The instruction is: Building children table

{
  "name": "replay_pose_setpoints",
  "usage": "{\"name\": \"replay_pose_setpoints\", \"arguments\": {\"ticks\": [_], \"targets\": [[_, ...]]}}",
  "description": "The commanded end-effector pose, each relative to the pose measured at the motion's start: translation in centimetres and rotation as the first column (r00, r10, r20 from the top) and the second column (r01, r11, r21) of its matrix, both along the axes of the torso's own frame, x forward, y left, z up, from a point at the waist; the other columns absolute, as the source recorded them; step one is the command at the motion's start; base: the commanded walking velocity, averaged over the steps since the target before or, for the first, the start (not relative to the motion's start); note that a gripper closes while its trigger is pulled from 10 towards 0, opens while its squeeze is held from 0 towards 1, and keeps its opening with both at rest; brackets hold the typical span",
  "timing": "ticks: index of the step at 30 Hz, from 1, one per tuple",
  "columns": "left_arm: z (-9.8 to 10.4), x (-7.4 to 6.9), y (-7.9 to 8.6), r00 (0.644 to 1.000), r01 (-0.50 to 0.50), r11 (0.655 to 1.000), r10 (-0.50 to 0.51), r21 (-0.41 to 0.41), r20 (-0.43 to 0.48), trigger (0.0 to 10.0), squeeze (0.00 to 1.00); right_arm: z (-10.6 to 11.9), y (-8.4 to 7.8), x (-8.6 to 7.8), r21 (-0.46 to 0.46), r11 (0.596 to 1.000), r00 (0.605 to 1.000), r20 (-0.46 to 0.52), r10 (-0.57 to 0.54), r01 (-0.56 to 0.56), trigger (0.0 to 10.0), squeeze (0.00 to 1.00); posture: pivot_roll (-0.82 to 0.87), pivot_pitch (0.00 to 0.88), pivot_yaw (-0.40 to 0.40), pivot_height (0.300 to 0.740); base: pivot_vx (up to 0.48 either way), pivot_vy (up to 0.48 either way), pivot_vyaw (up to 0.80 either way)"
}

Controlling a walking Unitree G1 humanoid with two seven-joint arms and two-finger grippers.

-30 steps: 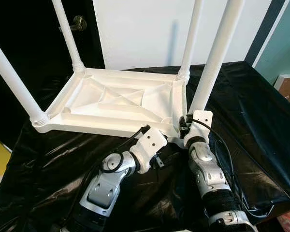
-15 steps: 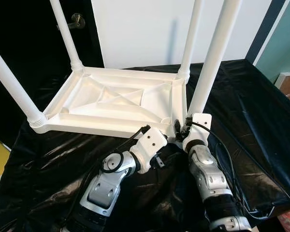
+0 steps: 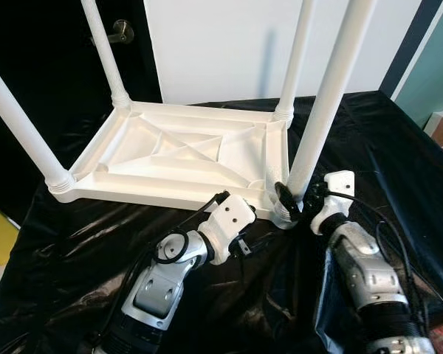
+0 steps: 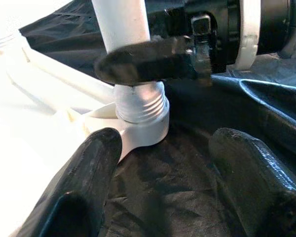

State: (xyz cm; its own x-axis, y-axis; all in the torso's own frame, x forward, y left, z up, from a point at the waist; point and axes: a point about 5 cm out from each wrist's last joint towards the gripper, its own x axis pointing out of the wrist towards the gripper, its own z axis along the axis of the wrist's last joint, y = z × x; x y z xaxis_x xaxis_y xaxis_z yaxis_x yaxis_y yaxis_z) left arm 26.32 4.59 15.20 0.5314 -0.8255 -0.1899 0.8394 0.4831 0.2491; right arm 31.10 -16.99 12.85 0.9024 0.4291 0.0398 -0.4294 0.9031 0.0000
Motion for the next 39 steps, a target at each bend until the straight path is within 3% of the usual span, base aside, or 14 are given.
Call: {"name": "replay_pose_setpoints", "arguments": {"ticks": [1, 10, 11, 12, 13, 25, 26, 31, 36, 39], "targets": [[-0.1, 0.4, -0.1, 0.999, -0.033, 0.999, 0.033, 0.008, 0.015, 10.0, 0.0, 0.0, 0.1, 0.8, -0.057, 0.993, 0.995, 0.0, 0.102, -0.102, 10.0, 0.0, -0.04, 0.0, 0.011, 0.74, 0.0, 0.0, 0.0], [0.0, 0.5, -0.3, 0.999, -0.025, 1.0, 0.025, 0.009, 0.021, 10.0, 0.0, -0.1, 0.1, 2.2, -0.133, 0.973, 0.982, -0.037, 0.186, -0.19, 10.0, 0.0, -0.04, 0.0, 0.01, 0.74, 0.0, 0.0, 0.0], [0.0, 0.5, -0.3, 0.999, -0.025, 1.0, 0.025, 0.009, 0.023, 10.0, 0.0, -0.2, 0.3, 2.6, -0.152, 0.966, 0.977, -0.049, 0.205, -0.21, 7.7, 0.0, -0.03, 0.0, 0.009, 0.74, 0.0, 0.0, 0.0], [0.0, 0.5, -0.3, 0.999, -0.025, 1.0, 0.025, 0.009, 0.023, 10.0, 0.0, -0.2, 0.3, 2.6, -0.152, 0.966, 0.977, -0.049, 0.205, -0.21, 7.7, 0.0, -0.03, 0.0, 0.009, 0.74, 0.0, 0.0, 0.0], [0.0, 0.5, -0.3, 0.999, -0.026, 1.0, 0.025, 0.009, 0.025, 10.0, 0.0, -0.3, 0.4, 2.8, -0.167, 0.957, 0.971, -0.062, 0.231, -0.238, 0.0, 0.0, -0.03, 0.0, 0.008, 0.74, 0.0, 0.0, 0.0], [0.1, 0.6, -0.3, 0.999, -0.028, 1.0, 0.027, 0.008, 0.03, 10.0, 0.0, -1.3, -0.5, 2.8, -0.195, 0.939, 0.958, -0.111, 0.265, -0.282, 0.0, 0.0, -0.03, 0.0, 0.006, 0.74, 0.0, 0.0, 0.0], [0.1, 0.6, -0.4, 0.999, -0.024, 1.0, 0.024, 0.007, 0.031, 10.0, 0.0, -1.6, -0.7, 2.8, -0.189, 0.941, 0.958, -0.124, 0.259, -0.279, 10.0, 0.0, -0.04, 0.0, 0.006, 0.74, 0.0, 0.0, 0.0], [0.1, 0.6, -0.4, 0.999, -0.024, 1.0, 0.024, 0.007, 0.031, 10.0, 0.0, -1.7, -0.9, 2.7, -0.174, 0.951, 0.963, -0.124, 0.237, -0.257, 10.0, 0.0, -0.04, 0.0, 0.003, 0.74, 0.0, 0.0, 0.0], [0.0, 0.5, -0.3, 0.999, -0.031, 1.0, 0.031, 0.006, 0.027, 10.0, 0.0, -2.2, -0.7, 2.6, -0.185, 0.973, 0.985, -0.133, 0.114, -0.138, 10.0, 0.0, -0.03, 0.0, -0.006, 0.74, 0.0, 0.0, 0.0], [-0.1, 0.4, -0.2, 0.999, -0.036, 0.999, 0.036, 0.004, 0.023, 10.0, 0.0, -2.4, -0.1, 2.5, -0.136, 0.989, 0.99, -0.134, 0.041, -0.059, 10.0, 0.0, -0.03, 0.0, -0.009, 0.74, 0.0, 0.0, 0.0]]}}
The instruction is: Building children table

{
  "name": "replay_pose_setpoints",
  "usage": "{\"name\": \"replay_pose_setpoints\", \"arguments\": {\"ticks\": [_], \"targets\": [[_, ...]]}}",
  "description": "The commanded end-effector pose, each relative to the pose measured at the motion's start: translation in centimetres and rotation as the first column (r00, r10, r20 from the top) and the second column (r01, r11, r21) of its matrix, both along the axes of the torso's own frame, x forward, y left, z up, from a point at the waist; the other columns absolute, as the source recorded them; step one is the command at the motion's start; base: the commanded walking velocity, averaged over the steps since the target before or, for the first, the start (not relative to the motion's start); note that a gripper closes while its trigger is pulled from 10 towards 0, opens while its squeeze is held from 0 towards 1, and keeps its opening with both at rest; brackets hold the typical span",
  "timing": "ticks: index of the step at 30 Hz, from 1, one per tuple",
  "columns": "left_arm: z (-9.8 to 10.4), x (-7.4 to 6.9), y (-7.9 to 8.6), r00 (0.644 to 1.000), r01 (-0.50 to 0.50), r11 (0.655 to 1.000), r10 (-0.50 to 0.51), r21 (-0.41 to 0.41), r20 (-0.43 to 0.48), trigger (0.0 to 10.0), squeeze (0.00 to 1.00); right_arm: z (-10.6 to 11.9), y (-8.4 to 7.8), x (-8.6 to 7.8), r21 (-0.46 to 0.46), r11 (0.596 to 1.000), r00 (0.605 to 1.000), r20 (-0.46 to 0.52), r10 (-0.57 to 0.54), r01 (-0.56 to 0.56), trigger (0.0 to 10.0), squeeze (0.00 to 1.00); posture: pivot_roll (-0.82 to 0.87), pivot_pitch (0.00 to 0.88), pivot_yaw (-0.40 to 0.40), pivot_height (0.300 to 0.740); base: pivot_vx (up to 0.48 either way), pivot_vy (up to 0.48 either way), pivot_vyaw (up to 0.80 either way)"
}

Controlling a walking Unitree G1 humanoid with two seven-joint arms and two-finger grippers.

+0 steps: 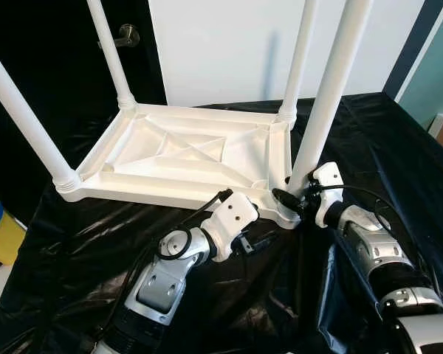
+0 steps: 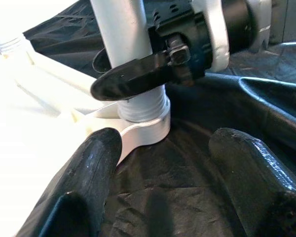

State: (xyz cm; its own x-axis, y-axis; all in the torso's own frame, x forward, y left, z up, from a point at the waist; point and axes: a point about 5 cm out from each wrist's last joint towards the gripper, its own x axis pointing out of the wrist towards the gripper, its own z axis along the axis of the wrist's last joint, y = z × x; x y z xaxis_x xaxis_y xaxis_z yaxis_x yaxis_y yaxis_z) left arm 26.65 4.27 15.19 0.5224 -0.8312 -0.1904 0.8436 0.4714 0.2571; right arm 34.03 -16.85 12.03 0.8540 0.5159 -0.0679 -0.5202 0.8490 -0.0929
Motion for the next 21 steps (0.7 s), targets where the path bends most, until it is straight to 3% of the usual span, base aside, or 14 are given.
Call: {"name": "replay_pose_setpoints", "arguments": {"ticks": [1, 3, 6, 9, 10, 11, 13, 14, 15, 21], "targets": [[-0.1, 0.0, 0.1, 0.999, -0.05, 0.999, 0.05, -0.002, 0.014, 10.0, 0.0, -1.7, 0.3, -0.6, 0.04, 0.993, 0.99, -0.089, -0.106, 0.11, 10.0, 0.0, -0.03, 0.0, -0.01, 0.74, 0.0, 0.0, 0.0], [-0.1, 0.0, 0.1, 0.999, -0.051, 0.999, 0.051, -0.002, 0.013, 10.0, 0.0, -1.7, 0.7, -0.7, 0.078, 0.987, 0.986, -0.101, -0.135, 0.144, 10.0, 0.0, -0.03, 0.0, -0.011, 0.74, 0.0, 0.0, 0.0], [-0.2, -0.1, 0.1, 0.999, -0.053, 0.999, 0.053, -0.004, 0.011, 10.0, 0.0, -1.8, 2.0, -1.2, 0.124, 0.952, 0.957, -0.111, -0.266, 0.279, 10.0, 0.0, -0.03, 0.0, -0.012, 0.74, 0.0, 0.0, 0.0], [-0.2, -0.1, 0.1, 0.999, -0.053, 0.999, 0.053, -0.004, 0.01, 10.0, 0.0, -1.8, 2.3, -1.3, 0.134, 0.941, 0.948, -0.116, -0.296, 0.311, 10.0, 0.0, -0.03, 0.0, -0.012, 0.74, 0.0, 0.0, 0.0], [-0.2, -0.1, 0.1, 0.999, -0.054, 0.999, 0.054, -0.004, 0.009, 10.0, 0.0, -1.9, 2.8, -1.4, 0.109, 0.908, 0.912, -0.114, -0.393, 0.405, 10.0, 0.0, -0.04, 0.004, -0.01, 0.74, 0.0, 0.0, 0.0], [-0.2, -0.1, 0.1, 0.999, -0.054, 0.999, 0.054, -0.004, 0.009, 10.0, 0.0, -1.9, 2.8, -1.4, 0.109, 0.908, 0.912, -0.114, -0.393, 0.405, 10.0, 0.0, -0.04, 0.004, -0.01, 0.74, 0.0, 0.0, 0.0], [-0.3, -0.1, 0.2, 0.998, -0.056, 0.998, 0.056, -0.002, 0.006, 10.0, 0.0, -2.3, 3.3, -1.8, 0.048, 0.814, 0.814, -0.103, -0.572, 0.578, 10.0, 0.0, -0.04, 0.006, -0.006, 0.74, 0.0, 0.0, 0.0], [-0.3, -0.1, 0.2, 0.998, -0.056, 0.998, 0.056, -0.002, 0.006, 10.0, 0.0, -2.3, 3.3, -1.8, 0.048, 0.814, 0.814, -0.103, -0.572, 0.578, 10.0, 0.0, -0.04, 0.006, -0.006, 0.74, 0.0, 0.0, 0.0], [-0.3, -0.1, 0.1, 0.998, -0.057, 0.998, 0.057, -0.006, 0.003, 10.0, 0.0, -2.7, 4.2, -2.0, 0.065, 0.761, 0.759, -0.16, -0.631, 0.646, 10.0, 0.0, -0.03, 0.012, -0.001, 0.74, 0.0, 0.0, 0.0], [-0.3, -0.2, 0.1, 0.999, -0.054, 0.999, 0.054, -0.004, 0.0, 10.0, 0.0, -2.3, 5.1, -2.0, 0.111, 0.772, 0.776, -0.185, -0.603, 0.626, 10.0, 0.0, -0.03, 0.015, -0.001, 0.74, 0.0, 0.0, 0.0]]}}
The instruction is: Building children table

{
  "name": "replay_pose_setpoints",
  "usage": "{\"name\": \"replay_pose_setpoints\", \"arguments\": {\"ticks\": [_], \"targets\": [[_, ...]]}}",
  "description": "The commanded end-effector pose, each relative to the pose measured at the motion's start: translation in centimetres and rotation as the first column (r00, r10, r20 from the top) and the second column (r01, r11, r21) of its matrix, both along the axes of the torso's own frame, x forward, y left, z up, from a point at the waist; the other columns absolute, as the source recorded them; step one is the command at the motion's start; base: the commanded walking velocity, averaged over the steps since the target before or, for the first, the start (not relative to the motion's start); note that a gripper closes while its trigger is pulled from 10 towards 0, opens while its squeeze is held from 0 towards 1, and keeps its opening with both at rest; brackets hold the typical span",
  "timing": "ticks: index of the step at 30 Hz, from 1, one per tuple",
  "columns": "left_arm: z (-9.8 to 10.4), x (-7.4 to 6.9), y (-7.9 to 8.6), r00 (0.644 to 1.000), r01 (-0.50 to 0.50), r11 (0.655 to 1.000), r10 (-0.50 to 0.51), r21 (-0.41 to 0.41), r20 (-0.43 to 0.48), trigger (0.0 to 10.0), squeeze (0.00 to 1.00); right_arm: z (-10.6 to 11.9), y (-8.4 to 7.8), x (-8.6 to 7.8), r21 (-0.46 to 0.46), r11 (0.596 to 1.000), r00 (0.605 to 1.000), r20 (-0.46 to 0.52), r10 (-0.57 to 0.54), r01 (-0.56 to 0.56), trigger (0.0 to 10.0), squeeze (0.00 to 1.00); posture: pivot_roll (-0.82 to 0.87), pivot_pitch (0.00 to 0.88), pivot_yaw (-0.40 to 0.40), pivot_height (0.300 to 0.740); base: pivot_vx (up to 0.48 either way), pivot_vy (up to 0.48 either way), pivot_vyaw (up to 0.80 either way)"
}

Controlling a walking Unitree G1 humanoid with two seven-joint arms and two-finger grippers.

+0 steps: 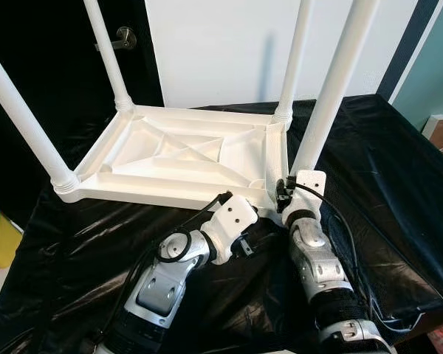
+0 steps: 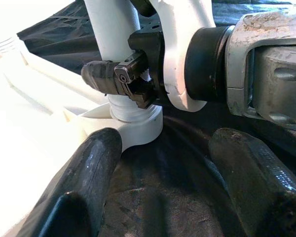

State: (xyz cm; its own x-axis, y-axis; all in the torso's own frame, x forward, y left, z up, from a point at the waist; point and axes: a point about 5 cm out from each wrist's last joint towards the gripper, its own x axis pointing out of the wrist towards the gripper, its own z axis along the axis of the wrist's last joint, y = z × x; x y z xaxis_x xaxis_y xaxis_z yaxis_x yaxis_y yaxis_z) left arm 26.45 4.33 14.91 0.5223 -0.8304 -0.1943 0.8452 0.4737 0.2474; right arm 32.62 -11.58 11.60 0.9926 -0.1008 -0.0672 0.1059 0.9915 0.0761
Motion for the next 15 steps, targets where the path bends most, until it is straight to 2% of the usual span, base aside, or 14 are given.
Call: {"name": "replay_pose_setpoints", "arguments": {"ticks": [1, 10, 11, 13, 14, 15], "targets": [[0.0, 0.1, 0.1, 0.998, -0.054, 0.999, 0.054, 0.0, 0.011, 10.0, 0.0, -1.8, 0.1, -0.6, 0.045, 0.999, 0.996, -0.092, 0.014, -0.01, 10.0, 0.0, -0.03, 0.015, -0.004, 0.74, 0.0, 0.0, 0.0], [0.1, 0.2, 0.3, 0.998, -0.063, 0.998, 0.063, 0.001, 0.015, 10.0, 0.0, -1.0, 1.3, -0.7, 0.048, 0.997, 0.996, -0.062, 0.057, -0.054, 10.0, 0.0, -0.03, 0.014, -0.004, 0.74, 0.0, 0.0, 0.0], [0.1, 0.2, 0.3, 0.998, -0.064, 0.998, 0.064, 0.001, 0.015, 10.0, 0.0, -0.8, 1.4, -0.6, 0.043, 0.997, 0.997, -0.05, 0.064, -0.061, 10.0, 0.04, -0.02, 0.014, -0.005, 0.74, 0.0, 0.0, 0.0], [0.1, 0.2, 0.3, 0.998, -0.064, 0.998, 0.064, 0.001, 0.015, 10.0, 0.0, -0.6, 1.5, -0.6, 0.04, 0.997, 0.997, -0.041, 0.067, -0.065, 10.0, 0.04, -0.02, 0.014, -0.005, 0.74, 0.0, 0.0, 0.0], [0.1, 0.2, 0.3, 0.998, -0.066, 0.998, 0.066, 0.0, 0.015, 10.0, 0.0, -0.5, 1.5, -0.6, 0.035, 0.997, 0.997, -0.033, 0.073, -0.072, 10.0, 1.0, -0.02, 0.014, -0.005, 0.74, 0.0, 0.0, 0.0], [0.1, 0.2, 0.3, 0.998, -0.067, 0.998, 0.067, -0.001, 0.015, 10.0, 0.0, -0.2, 1.4, -0.6, 0.012, 0.995, 0.995, -0.011, 0.102, -0.102, 10.0, 1.0, -0.02, 0.014, -0.005, 0.74, 0.0, 0.0, 0.0]]}}
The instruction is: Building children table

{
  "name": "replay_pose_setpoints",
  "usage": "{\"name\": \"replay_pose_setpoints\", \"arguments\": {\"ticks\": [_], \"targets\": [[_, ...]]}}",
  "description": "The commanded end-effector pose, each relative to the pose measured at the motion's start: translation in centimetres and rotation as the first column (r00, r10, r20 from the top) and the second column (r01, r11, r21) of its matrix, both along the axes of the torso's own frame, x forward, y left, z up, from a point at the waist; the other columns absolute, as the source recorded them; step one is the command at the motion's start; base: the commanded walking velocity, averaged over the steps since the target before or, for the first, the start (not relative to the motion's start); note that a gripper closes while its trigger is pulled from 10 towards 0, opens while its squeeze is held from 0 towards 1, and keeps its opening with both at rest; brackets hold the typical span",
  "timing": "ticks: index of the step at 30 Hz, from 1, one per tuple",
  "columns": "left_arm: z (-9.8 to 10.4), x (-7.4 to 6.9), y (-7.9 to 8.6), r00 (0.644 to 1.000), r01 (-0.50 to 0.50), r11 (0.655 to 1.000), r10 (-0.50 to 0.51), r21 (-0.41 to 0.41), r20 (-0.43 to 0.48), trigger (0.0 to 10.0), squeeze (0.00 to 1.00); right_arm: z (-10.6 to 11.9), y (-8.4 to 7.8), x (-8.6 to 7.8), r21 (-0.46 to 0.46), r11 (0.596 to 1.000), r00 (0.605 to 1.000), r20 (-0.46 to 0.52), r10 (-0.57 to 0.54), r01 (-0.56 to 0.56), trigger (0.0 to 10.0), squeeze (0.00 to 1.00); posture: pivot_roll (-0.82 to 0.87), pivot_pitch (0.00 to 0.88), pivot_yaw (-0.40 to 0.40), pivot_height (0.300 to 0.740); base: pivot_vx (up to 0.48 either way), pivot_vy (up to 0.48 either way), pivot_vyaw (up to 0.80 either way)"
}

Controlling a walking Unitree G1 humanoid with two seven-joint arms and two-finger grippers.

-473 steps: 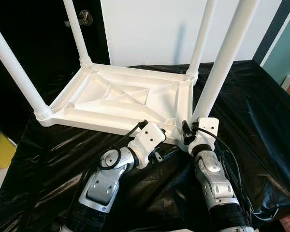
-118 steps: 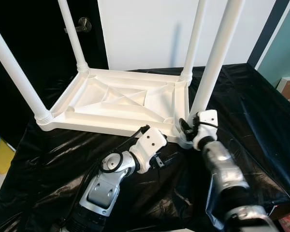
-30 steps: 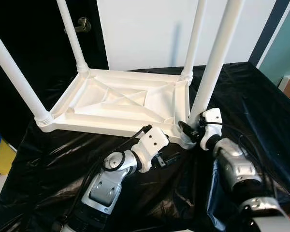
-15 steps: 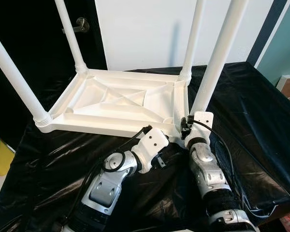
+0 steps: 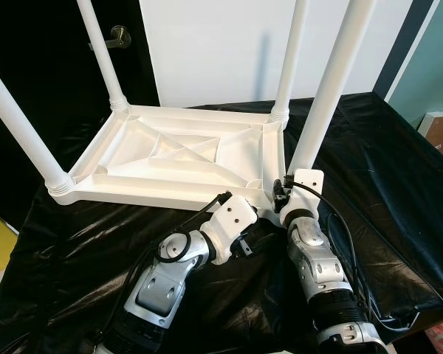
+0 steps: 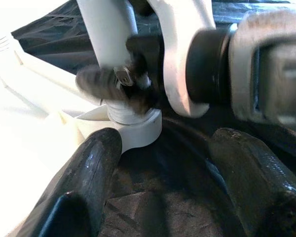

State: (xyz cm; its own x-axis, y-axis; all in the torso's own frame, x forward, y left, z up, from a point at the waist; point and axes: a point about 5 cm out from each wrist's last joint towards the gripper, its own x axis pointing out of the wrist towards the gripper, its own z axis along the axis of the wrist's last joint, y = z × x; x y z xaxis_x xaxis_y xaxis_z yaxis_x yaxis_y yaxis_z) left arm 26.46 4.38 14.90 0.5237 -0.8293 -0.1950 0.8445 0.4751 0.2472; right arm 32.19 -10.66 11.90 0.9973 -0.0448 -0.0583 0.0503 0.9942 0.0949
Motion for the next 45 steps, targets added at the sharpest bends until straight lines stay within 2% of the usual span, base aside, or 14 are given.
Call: {"name": "replay_pose_setpoints", "arguments": {"ticks": [1, 6, 13, 14, 15, 16, 17, 18, 26, 32, 33, 35, 36, 45], "targets": [[0.1, 0.2, 0.2, 0.998, -0.066, 0.998, 0.066, -0.001, 0.015, 10.0, 0.0, -0.4, 0.4, -0.2, -0.024, 0.997, 0.998, -0.007, 0.068, -0.068, 10.0, 1.0, -0.03, 0.017, -0.005, 0.74, 0.0, 0.0, 0.0], [0.1, 0.2, 0.2, 0.998, -0.067, 0.998, 0.067, -0.001, 0.015, 10.0, 0.0, -0.1, -0.2, -0.3, -0.055, 0.992, 0.993, 0.017, 0.119, -0.117, 10.0, 1.0, -0.03, 0.018, -0.006, 0.74, 0.0, 0.0, 0.0], [0.1, 0.2, 0.3, 0.998, -0.067, 0.998, 0.067, 0.0, 0.015, 10.0, 0.0, 0.2, -2.8, -1.2, -0.122, 0.958, 0.959, 0.08, 0.271, -0.261, 10.0, 1.0, -0.03, 0.014, -0.005, 0.74, 0.0, 0.0, 0.0], [0.1, 0.2, 0.3, 0.998, -0.063, 0.998, 0.063, 0.002, 0.016, 10.0, 0.0, 0.2, -4.6, -1.6, -0.149, 0.91, 0.914, 0.064, 0.4, -0.388, 10.0, 1.0, -0.04, 0.01, 0.001, 0.74, 0.0, 0.0, 0.0], [0.1, 0.2, 0.3, 0.998, -0.063, 0.998, 0.063, 0.002, 0.016, 10.0, 0.0, 0.2, -4.6, -1.6, -0.149, 0.91, 0.914, 0.064, 0.4, -0.388, 10.0, 1.0, -0.04, 0.01, 0.001, 0.74, 0.0, 0.0, 0.0], [0.1, 0.3, 0.3, 0.998, -0.061, 0.998, 0.061, 0.003, 0.016, 10.0, 0.0, 0.2, -5.1, -1.7, -0.156, 0.889, 0.894, 0.055, 0.444, -0.431, 10.0, 0.82, -0.04, 0.007, 0.003, 0.74, 0.0, 0.0, 0.0], [0.1, 0.3, 0.3, 0.998, -0.061, 0.998, 0.061, 0.003, 0.016, 10.0, 0.0, 0.2, -5.1, -1.7, -0.156, 0.889, 0.894, 0.055, 0.444, -0.431, 10.0, 0.82, -0.04, 0.007, 0.003, 0.74, 0.0, 0.0, 0.0], [0.1, 0.3, 0.2, 0.998, -0.056, 0.998, 0.056, 0.004, 0.017, 10.0, 0.0, 0.3, -5.5, -1.7, -0.163, 0.868, 0.875, 0.048, 0.482, -0.47, 10.0, 0.0, -0.04, 0.003, 0.006, 0.74, 0.0, 0.0, 0.0], [0.2, 0.4, 0.0, 0.999, -0.035, 0.999, 0.035, 0.008, 0.023, 10.0, 0.0, 0.8, -6.4, -0.4, -0.213, 0.787, 0.803, 0.02, 0.596, -0.579, 10.0, 0.0, -0.05, 0.0, 0.016, 0.74, 0.0, 0.0, 0.0], [0.2, 0.5, -0.2, 0.999, -0.027, 1.0, 0.027, 0.01, 0.027, 10.0, 0.0, 0.9, -5.9, 1.1, -0.239, 0.747, 0.771, -0.015, 0.636, -0.62, 10.0, 0.0, -0.06, 0.0, 0.015, 0.74, 0.0, 0.0, 0.0], [0.3, 0.6, -0.3, 0.999, -0.026, 1.0, 0.026, 0.007, 0.032, 10.0, 0.0, 0.6, -5.3, 1.7, -0.237, 0.712, 0.739, -0.046, 0.672, -0.661, 10.0, 0.0, -0.05, 0.0, 0.011, 0.74, 0.0, 0.0, 0.0], [0.3, 0.6, -0.3, 0.999, -0.026, 1.0, 0.026, 0.006, 0.034, 10.0, 0.0, 0.5, -5.2, 1.8, -0.232, 0.699, 0.728, -0.059, 0.684, -0.676, 10.0, 0.0, -0.05, 0.0, 0.011, 0.74, 0.0, 0.0, 0.0], [0.4, 0.6, -0.3, 0.999, -0.028, 1.0, 0.028, 0.006, 0.037, 10.0, 0.0, 0.2, -5.2, 1.8, -0.229, 0.693, 0.722, -0.072, 0.688, -0.684, 0.0, 0.0, -0.04, 0.0, 0.002, 0.74, 0.0, 0.0, 0.0], [0.1, 0.4, 0.2, 0.998, -0.057, 0.998, 0.057, 0.006, 0.031, 10.0, 0.0, -1.0, -5.9, 1.5, -0.205, 0.676, 0.703, -0.102, 0.704, -0.707, 0.0, 0.0, -0.02, 0.0, -0.011, 0.74, 0.0, 0.0, 0.0]]}}
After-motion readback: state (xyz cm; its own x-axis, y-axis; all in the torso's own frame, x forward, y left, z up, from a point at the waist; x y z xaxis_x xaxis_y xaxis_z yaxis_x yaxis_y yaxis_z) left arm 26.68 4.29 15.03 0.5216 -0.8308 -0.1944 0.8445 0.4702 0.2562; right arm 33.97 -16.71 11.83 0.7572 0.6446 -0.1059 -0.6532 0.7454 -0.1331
